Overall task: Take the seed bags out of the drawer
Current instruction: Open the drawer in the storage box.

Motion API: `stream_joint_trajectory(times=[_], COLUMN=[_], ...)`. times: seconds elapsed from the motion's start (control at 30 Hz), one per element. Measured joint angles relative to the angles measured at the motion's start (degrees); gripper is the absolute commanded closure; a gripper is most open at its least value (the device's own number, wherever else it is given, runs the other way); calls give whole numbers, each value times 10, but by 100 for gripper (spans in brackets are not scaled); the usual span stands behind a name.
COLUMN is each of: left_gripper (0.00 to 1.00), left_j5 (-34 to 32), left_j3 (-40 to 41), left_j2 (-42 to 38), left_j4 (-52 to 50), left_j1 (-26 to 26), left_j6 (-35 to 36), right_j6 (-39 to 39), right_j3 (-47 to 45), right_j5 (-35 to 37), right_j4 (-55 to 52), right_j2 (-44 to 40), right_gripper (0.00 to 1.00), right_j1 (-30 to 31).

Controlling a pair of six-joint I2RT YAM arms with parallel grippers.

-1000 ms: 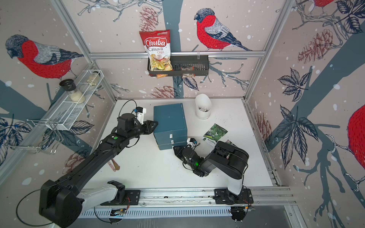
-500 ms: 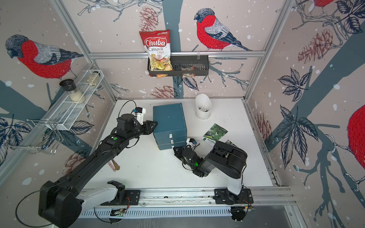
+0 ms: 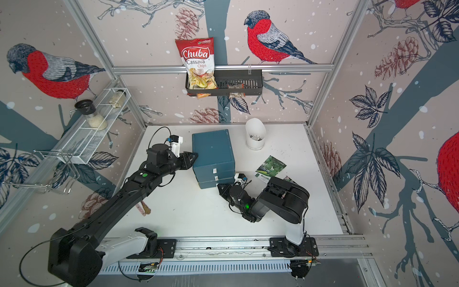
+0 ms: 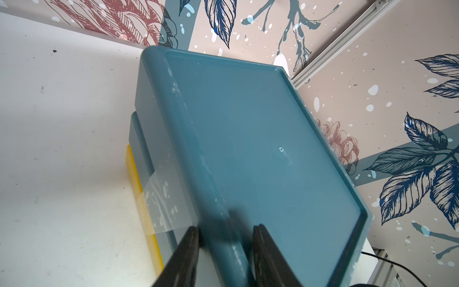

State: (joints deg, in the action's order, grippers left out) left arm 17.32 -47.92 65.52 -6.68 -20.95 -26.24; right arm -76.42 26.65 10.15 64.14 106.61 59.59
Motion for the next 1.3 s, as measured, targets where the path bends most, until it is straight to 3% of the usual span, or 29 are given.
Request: stream_joint_trajectory(times=[0.13, 0.4, 0.67, 0.93, 1.3], left_gripper=[61, 61, 58, 58, 58], left_j5=[-2, -4, -7, 5, 17], left_j3=[0, 0, -2, -5, 14], left_j2=[0, 0, 3, 17, 20], left_j4=[0, 0, 0, 5, 48], left_j1=[1, 1, 1, 1, 1], left_j6=[-2, -4, -8, -10, -40], right_j6=[0, -2, 0, 2, -6], right_j3=[3, 4, -19, -36, 2], right_j5=[-1, -3, -17, -6, 57], right_j4=[1, 14, 0, -128, -403], right_j2=[3, 10, -30, -127, -239], right_gripper=[70, 100, 100, 100, 100], right_j1=[0, 0, 14, 76, 161])
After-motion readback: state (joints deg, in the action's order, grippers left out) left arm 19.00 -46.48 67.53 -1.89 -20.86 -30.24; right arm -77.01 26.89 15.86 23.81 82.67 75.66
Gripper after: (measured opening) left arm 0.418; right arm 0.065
